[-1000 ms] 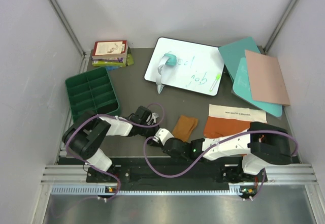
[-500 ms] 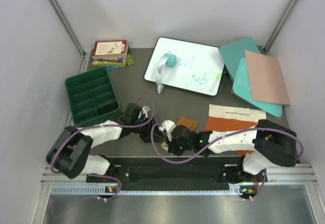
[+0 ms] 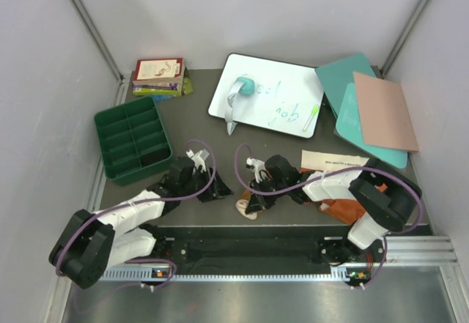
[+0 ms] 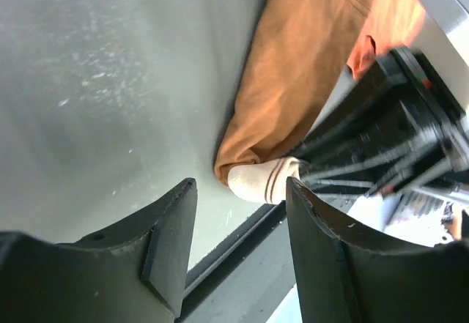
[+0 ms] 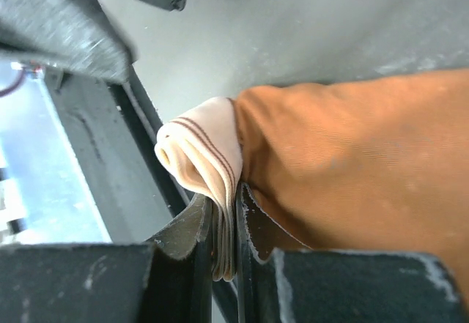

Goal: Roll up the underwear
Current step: Roll the underwear to the corner of the board.

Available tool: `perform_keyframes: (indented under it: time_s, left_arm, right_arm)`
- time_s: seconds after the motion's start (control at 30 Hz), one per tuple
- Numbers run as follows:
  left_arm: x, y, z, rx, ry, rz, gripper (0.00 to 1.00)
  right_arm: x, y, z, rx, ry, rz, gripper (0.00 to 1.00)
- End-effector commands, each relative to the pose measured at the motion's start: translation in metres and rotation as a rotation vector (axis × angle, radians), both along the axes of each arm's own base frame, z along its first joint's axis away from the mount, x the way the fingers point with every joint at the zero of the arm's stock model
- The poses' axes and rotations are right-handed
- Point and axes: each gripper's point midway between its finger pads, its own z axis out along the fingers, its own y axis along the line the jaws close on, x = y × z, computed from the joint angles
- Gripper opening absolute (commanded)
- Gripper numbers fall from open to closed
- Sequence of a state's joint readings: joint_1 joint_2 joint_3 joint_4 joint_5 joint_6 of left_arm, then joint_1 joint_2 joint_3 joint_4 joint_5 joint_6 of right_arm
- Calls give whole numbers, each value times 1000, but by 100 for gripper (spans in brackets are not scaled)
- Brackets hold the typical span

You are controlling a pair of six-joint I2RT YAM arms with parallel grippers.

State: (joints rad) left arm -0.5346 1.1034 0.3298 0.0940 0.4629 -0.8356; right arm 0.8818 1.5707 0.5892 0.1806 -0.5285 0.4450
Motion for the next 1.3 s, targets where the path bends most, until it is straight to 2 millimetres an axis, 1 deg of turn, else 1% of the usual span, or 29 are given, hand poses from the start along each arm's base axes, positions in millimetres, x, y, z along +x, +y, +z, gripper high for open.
perform_keyframes:
  time_s: [0.0, 0.1, 0.17, 0.2, 0.27, 0.3, 0.33, 0.43, 0.47, 0.5, 0.57, 0.6, 0.67, 0.73, 0.77, 0.83, 0.87, 0.9, 0.93, 0.97, 1.0, 1.03, 1.07, 1.1, 1.13, 1.2, 1.23, 1.27]
  left_arm:
    - [11, -16, 23, -85, -183, -63, 56]
    - [6, -23, 20, -93, -202, -117, 57]
    - [2, -26, 19, -96, -217, -143, 57]
    - [0, -28, 16, -96, -214, -156, 57]
    - [-2, -32, 18, -106, -234, -181, 57]
    - [-4, -34, 15, -106, -229, -196, 57]
    - [-4, -36, 15, -110, -238, -208, 57]
    - [-9, -42, 9, -109, -230, -235, 58]
    - [-7, -44, 10, -114, -239, -238, 58]
    - [-8, -45, 4, -102, -224, -242, 59]
    - [-8, -51, 2, -94, -232, -254, 59]
    - [-10, -52, -6, -74, -216, -264, 59]
    - [-7, -56, -9, -53, -222, -258, 59]
    - [-9, -58, -17, -27, -206, -264, 59]
    - [-4, -58, -19, -7, -213, -244, 57]
    - [-4, -57, -27, 24, -200, -228, 52]
    - [-2, -55, -31, 37, -195, -211, 48]
    - [1, -52, -36, 57, -192, -186, 40]
    - [2, -52, -38, 66, -182, -175, 34]
    - [3, -50, -44, 87, -163, -166, 28]
    - [5, -48, -48, 105, -153, -153, 21]
    - [4, -48, -51, 118, -137, -154, 18]
    - [3, -47, -56, 133, -121, -154, 16]
    - [2, -46, -58, 143, -113, -154, 13]
    - [1, -46, -60, 155, -102, -156, 13]
    - [-1, -46, -63, 173, -93, -162, 12]
    - [2, -47, -63, 182, -97, -157, 11]
    - [-1, -46, -67, 198, -77, -160, 11]
  right_arm:
    - [5, -5, -6, 16, 132, -8, 0]
    - [13, -12, -12, 6, 189, -37, 0]
    - [16, -15, -14, 3, 208, -49, 0]
    - [21, -17, -15, 2, 221, -62, 0]
    - [24, -21, -18, -12, 238, -73, 0]
    - [27, -21, -18, -11, 241, -77, 0]
    - [29, -24, -21, -17, 256, -83, 0]
    - [33, -25, -24, -18, 271, -89, 0]
    - [32, -27, -26, -29, 282, -90, 0]
    - [34, -27, -26, -29, 282, -92, 0]
    - [35, -28, -27, -32, 288, -92, 0]
    - [34, -27, -27, -31, 289, -91, 0]
    - [35, -27, -28, -32, 293, -90, 0]
    - [36, -27, -27, -30, 293, -94, 0]
    - [36, -27, -27, -29, 294, -93, 0]
    - [36, -27, -26, -26, 293, -91, 0]
    - [36, -27, -26, -25, 292, -91, 0]
    - [37, -27, -24, -24, 284, -91, 0]
    - [36, -28, -24, -32, 284, -90, 2]
    - [37, -29, -23, -34, 278, -91, 6]
    - [39, -29, -18, -31, 259, -97, 16]
    - [38, -31, -16, -42, 261, -103, 22]
    - [41, -30, -11, -36, 238, -106, 27]
    - [42, -35, -11, -67, 235, -129, 36]
    - [43, -38, -1, -69, 213, -140, 39]
    - [47, -44, 7, -95, 179, -183, 55]
    - [50, -46, 22, -81, 132, -199, 58]
    - [48, -52, 24, -104, 135, -221, 60]
